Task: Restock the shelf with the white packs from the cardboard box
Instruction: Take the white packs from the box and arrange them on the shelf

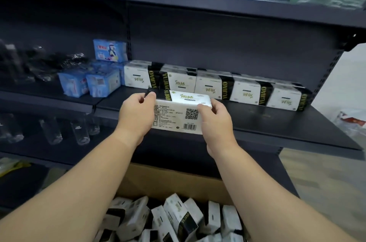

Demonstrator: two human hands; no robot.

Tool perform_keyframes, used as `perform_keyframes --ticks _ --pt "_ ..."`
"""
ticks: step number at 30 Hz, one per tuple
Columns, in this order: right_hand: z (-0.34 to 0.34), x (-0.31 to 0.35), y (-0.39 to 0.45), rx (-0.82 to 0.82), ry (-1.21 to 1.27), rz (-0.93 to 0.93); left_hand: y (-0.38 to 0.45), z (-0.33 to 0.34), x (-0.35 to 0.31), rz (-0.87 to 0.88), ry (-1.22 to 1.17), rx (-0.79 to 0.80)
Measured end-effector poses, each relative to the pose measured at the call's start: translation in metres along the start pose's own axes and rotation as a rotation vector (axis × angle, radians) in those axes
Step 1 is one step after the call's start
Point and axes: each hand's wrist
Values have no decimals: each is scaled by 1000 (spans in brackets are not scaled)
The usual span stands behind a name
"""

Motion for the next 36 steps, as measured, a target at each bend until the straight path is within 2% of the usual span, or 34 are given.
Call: perform_keyframes --ticks 7,12,21,28,36 --pt "49 6 36 -61 -29 -7 59 -16 0 49 -2 33" --pt "103 -8 69 -86 -62 68 117 -37 19 19 5 93" --pt "183 -30 129 -138 -24 171 213 -53 42 -54 -26 102" --pt "210 -37 159 -182 -86 125 253 -45 51 -65 119 93" --pt "223 -47 181 -225 -87 211 262 -27 63 -105 166 107"
Point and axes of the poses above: each hand's wrist, its own y-axis towards the middle knuckle, its own z-axis out of the palm, x = y × z, and after that the axes turned 2 degrees about -x, right-handed
